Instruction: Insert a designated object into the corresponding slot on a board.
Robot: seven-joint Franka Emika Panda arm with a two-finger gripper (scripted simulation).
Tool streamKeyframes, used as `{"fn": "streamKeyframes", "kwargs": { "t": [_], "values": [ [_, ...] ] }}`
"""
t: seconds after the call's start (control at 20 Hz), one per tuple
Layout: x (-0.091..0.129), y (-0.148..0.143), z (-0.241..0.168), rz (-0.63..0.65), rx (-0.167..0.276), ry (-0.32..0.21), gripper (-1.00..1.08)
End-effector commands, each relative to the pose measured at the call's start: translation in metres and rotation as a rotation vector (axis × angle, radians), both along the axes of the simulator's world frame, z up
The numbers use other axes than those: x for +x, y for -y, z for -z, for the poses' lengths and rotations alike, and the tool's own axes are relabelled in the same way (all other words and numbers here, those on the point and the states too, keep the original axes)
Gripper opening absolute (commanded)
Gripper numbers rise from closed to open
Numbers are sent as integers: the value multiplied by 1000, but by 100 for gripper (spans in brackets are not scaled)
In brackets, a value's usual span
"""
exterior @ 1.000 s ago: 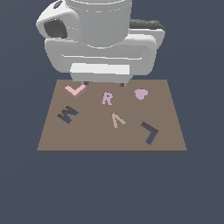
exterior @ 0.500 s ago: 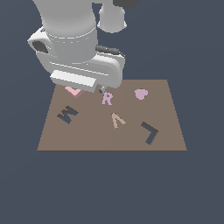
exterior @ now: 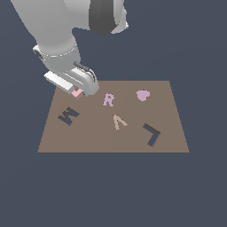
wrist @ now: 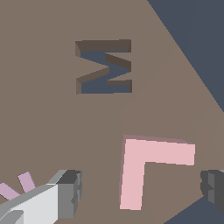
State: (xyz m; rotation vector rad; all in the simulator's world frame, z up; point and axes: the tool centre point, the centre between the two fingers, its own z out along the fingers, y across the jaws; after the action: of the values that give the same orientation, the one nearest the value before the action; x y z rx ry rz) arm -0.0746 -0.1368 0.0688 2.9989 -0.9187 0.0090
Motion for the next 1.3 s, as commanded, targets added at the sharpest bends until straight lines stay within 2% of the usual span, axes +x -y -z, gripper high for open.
{"fn": "streamKeyframes", "kwargs": {
  "t": [0.0,0.25,1.1,1.15,1.25],
  "values": [
    [-10,7,10,50,2,-2,100],
    [-20,13,20,94,5,-4,100],
    [-19,11,39,87,7,-4,100],
    [-19,11,39,87,7,-4,-100],
    [-19,11,39,87,7,-4,-100]
  ]
}}
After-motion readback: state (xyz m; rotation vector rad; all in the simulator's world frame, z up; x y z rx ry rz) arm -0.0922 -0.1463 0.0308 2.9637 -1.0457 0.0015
